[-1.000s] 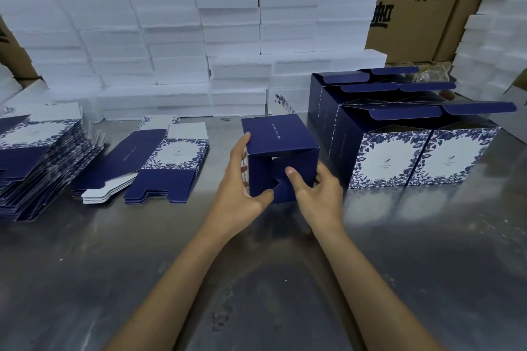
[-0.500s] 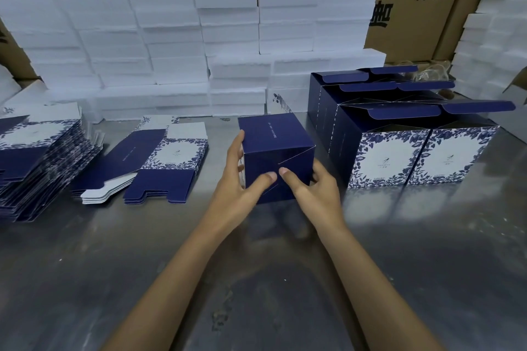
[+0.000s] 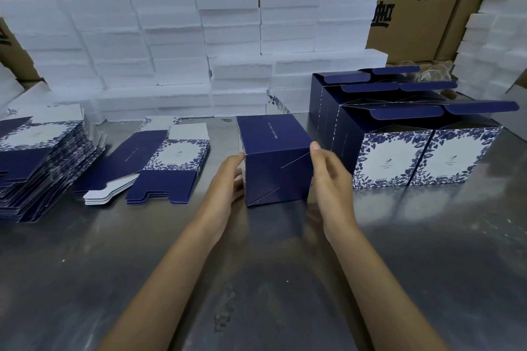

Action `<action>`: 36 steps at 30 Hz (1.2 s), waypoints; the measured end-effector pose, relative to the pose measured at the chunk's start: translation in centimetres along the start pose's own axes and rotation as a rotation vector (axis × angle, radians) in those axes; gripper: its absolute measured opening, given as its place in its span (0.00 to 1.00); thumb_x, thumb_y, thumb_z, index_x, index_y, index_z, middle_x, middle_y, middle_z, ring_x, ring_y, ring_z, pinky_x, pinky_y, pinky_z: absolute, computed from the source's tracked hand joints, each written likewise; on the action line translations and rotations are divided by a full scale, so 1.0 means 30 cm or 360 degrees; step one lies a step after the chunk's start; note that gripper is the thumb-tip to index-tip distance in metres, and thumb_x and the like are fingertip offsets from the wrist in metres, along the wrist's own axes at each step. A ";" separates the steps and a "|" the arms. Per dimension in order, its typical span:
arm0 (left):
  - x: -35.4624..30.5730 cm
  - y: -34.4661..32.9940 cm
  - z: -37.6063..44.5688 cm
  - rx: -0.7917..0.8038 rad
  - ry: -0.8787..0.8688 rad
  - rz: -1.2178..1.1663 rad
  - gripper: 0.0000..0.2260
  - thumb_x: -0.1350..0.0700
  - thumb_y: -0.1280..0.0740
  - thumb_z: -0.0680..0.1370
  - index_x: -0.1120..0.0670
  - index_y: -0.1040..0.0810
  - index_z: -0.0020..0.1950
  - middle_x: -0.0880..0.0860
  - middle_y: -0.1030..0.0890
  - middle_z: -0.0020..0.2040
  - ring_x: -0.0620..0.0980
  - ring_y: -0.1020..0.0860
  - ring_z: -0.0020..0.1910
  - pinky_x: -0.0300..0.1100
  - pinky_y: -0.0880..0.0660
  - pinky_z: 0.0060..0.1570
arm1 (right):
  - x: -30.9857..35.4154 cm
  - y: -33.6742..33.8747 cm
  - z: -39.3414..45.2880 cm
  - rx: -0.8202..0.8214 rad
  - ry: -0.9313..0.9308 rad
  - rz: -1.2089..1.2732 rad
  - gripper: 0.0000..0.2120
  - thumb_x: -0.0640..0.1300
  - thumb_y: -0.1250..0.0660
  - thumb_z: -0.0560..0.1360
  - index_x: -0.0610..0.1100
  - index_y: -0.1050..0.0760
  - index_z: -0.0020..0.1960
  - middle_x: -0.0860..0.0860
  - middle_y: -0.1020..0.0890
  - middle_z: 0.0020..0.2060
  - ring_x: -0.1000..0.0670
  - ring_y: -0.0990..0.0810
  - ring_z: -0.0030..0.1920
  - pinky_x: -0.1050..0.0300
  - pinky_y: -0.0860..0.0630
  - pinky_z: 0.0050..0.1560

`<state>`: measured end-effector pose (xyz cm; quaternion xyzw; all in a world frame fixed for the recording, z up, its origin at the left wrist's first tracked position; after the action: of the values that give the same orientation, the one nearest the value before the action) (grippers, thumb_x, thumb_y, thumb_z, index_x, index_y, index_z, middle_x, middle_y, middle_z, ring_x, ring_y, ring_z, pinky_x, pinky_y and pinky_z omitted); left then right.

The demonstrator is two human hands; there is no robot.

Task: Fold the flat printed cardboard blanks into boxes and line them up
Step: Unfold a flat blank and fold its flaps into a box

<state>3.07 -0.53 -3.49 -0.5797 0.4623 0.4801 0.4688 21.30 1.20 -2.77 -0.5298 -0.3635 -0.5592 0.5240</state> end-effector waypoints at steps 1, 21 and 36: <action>-0.006 -0.002 -0.006 0.0019 -0.0033 -0.0035 0.21 0.37 0.34 0.73 0.43 0.20 0.63 0.46 0.17 0.62 0.49 0.18 0.59 0.52 0.26 0.66 | 0.000 0.004 0.003 -0.0023 0.0008 -0.0008 0.13 0.56 0.35 0.81 0.49 0.19 0.46 0.53 0.17 0.40 0.56 0.22 0.42 0.58 0.26 0.50; -0.091 -0.019 -0.057 -0.0329 -0.0561 0.0204 0.08 0.41 0.40 0.81 0.32 0.21 0.53 0.36 0.18 0.52 0.43 0.19 0.52 0.36 0.30 0.44 | 0.033 -0.016 -0.021 0.0163 0.0167 0.0163 0.40 0.78 0.37 0.67 0.63 0.36 0.75 0.71 0.29 0.68 0.75 0.32 0.65 0.78 0.32 0.56; -0.220 -0.019 -0.061 -0.0304 -0.0511 0.1299 0.19 0.47 0.38 0.81 0.58 0.30 0.36 0.57 0.23 0.33 0.55 0.27 0.35 0.44 0.35 0.35 | -0.007 -0.031 0.004 0.0280 0.0289 -0.0034 0.32 0.57 0.29 0.69 0.72 0.35 0.71 0.72 0.23 0.62 0.67 0.22 0.61 0.58 0.26 0.58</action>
<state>3.13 -1.68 3.29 -0.3086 0.5282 0.7501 0.2511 20.39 1.53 -2.82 -0.4250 -0.3678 -0.5764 0.5932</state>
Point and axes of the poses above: each hand's wrist, its own z-axis towards the middle knuckle, its own y-axis out of the back of the hand, x = y × z, the point moved 3 cm from there along z, towards the middle knuckle
